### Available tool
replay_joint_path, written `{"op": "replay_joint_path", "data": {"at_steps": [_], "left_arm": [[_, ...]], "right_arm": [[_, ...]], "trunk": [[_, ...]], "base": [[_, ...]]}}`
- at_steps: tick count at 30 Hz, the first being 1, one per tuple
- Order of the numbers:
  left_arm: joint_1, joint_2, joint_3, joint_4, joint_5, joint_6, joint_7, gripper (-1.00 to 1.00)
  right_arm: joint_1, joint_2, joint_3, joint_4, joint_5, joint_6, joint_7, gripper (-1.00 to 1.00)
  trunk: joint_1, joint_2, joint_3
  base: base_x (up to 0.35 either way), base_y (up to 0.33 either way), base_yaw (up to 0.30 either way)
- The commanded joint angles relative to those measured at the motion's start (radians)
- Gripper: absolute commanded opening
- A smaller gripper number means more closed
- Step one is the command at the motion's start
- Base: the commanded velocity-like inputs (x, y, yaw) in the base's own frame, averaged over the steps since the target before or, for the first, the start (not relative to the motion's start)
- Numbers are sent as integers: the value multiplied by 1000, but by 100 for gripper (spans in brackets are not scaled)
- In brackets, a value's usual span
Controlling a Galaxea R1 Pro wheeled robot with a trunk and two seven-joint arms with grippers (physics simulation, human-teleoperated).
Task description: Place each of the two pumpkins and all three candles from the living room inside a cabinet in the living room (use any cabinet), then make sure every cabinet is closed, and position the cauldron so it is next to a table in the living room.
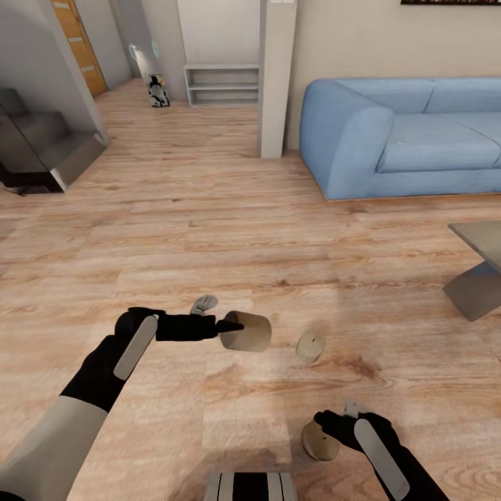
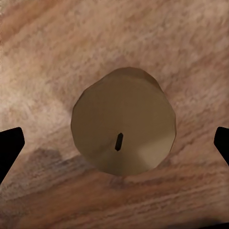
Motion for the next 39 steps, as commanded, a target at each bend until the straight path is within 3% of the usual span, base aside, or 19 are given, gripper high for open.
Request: {"op": "replay_joint_path", "data": {"at_steps": [1,15,22,30,36,39], "left_arm": [[-1,2,0,0,-5,2,-12,-100],[-1,6,1,-2,-5,2,-35,-100],[-1,6,1,-3,-5,2,-36,-100],[-1,6,1,-5,-4,2,-39,-100],[-1,6,1,-5,-4,2,-56,-100],[-1,6,1,-5,-4,2,-65,-100]], "right_arm": [[-1,-1,3,-2,-10,0,-10,100],[-2,-1,1,-1,-8,-35,-11,100],[-47,-2,-2,11,-7,-41,-12,100],[-132,1,0,195,-8,-117,-12,100],[-145,7,2,229,-7,-136,-12,100],[-147,31,22,233,-6,-139,-12,100]], "trunk": [[0,0,-1],[1,-1,-12],[2,-1,-16],[5,-3,-47],[7,-4,-63],[7,-4,-63]], "base": [[0,0,0],[0,0,0],[0,0,0],[0,0,0],[0,0,0],[0,0,0]]}}
